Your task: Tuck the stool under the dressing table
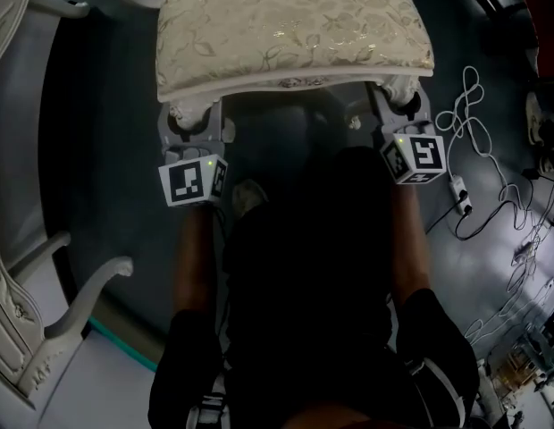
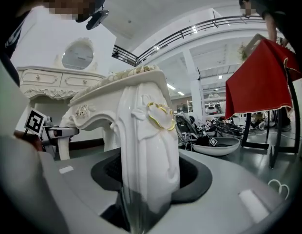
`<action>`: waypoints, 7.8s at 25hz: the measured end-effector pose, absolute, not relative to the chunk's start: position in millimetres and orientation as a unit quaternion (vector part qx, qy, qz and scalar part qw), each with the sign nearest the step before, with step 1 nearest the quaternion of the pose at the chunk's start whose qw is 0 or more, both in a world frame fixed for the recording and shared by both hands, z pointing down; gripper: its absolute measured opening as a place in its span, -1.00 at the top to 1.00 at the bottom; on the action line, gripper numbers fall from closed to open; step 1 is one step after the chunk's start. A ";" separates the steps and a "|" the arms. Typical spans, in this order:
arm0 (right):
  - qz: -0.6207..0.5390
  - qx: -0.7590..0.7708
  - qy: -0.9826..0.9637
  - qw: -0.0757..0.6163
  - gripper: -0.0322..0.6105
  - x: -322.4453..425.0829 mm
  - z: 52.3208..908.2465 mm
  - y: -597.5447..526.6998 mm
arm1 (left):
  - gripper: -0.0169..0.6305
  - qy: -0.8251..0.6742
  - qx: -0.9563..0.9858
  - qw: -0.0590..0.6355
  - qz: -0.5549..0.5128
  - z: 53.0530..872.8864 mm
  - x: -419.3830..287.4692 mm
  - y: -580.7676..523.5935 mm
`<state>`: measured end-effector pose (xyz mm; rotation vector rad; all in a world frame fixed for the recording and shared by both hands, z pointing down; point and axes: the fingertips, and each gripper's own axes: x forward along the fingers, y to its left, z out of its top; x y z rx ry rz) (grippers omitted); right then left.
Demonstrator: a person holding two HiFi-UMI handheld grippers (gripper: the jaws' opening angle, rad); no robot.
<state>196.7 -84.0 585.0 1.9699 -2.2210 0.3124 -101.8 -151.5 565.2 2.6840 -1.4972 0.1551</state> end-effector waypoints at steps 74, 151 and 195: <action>0.027 0.583 -0.812 0.005 0.18 100.4 523.7 -103.2 | 0.19 -0.609 0.791 0.015 0.056 517.4 -209.8 -106.2; -0.054 0.475 -0.876 -0.068 0.18 -54.8 590.6 -340.1 | 0.18 -0.735 0.672 -0.083 0.010 574.0 -352.7 -244.3; -0.032 0.453 -0.891 -0.013 0.19 -53.8 620.8 -341.0 | 0.20 -0.712 0.701 -0.036 -0.015 609.2 -343.8 -239.2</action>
